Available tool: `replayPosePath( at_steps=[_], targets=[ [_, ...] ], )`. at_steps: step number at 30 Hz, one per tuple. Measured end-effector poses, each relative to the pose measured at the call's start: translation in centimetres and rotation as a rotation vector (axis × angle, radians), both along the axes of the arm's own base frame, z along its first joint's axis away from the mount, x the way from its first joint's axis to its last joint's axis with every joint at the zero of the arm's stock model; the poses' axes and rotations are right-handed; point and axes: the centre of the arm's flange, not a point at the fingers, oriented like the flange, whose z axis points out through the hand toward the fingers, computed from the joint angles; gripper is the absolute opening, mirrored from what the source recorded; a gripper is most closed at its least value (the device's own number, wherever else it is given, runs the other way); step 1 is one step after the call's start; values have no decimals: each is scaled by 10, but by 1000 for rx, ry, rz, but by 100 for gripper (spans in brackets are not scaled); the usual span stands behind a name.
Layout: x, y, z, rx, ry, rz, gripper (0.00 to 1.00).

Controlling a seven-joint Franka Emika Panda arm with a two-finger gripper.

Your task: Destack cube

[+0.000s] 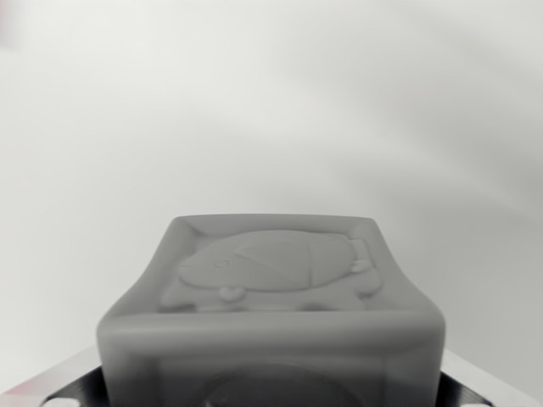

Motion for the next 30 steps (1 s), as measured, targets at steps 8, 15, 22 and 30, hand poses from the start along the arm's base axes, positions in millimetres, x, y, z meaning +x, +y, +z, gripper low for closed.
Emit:
replayPosePath(
  at_steps=[8,15,22,30],
  targets=[
    [-1,-15,-2,0,0,15,0],
    [-1,-29,-4,1,0,30,0],
    [-2,-41,-6,1,1,43,0],
    [-3,-56,-8,1,1,59,0]
  ],
)
